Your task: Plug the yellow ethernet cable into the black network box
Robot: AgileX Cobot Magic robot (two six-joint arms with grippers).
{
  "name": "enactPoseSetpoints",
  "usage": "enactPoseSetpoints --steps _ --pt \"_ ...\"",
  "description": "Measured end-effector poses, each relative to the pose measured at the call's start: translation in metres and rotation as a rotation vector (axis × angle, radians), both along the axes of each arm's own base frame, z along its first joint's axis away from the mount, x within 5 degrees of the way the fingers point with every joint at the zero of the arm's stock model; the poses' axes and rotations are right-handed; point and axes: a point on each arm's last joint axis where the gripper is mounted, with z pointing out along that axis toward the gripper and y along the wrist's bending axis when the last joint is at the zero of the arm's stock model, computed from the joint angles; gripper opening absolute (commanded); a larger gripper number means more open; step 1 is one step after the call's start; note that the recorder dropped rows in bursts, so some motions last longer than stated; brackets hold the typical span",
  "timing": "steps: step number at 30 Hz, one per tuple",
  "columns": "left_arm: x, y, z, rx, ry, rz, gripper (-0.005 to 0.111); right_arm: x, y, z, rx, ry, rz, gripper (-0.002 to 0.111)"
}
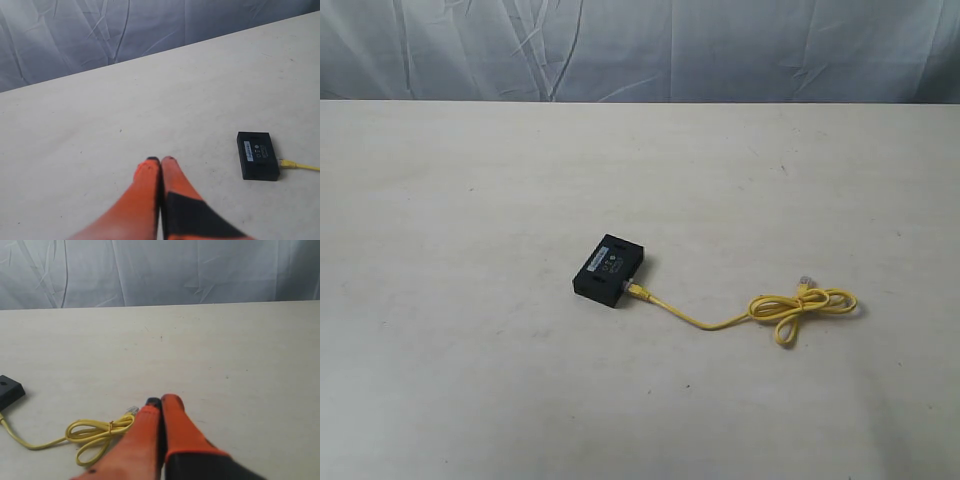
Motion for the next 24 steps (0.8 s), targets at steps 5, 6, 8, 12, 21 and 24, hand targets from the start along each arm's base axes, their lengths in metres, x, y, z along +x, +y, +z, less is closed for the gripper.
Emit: enactPoseSetpoints --steps 5,6,8,12,21,24 --pt "0.0 0.002 -0.001 0.066 -0.007 -0.004 0.0 0.0 0.0 0.0 -0.001 0.004 0.0 0.0" --pt "0.0 0.003 -0.002 0.084 -0.009 -0.003 0.0 0.0 0.0 0.0 -0.001 0.004 0.0 0.0" --pt "-0.002 0.005 -0.001 0.115 -0.02 -0.001 0.0 0.0 0.0 0.0 -0.001 0.004 0.0 0.0" --pt "-0.01 0.006 0.003 0.131 -0.069 0.006 0.0 0.0 0.0 0.0 -0.001 0.004 0.0 0.0" --pt "-0.043 0.014 -0.036 0.214 -0.174 0.055 0.0 0.0 0.0 -0.001 -0.001 0.006 0.0 0.0" --pt "-0.056 0.017 -0.061 0.224 -0.232 0.082 0.0 0.0 0.0 -0.001 -0.001 0.006 0.0 0.0"
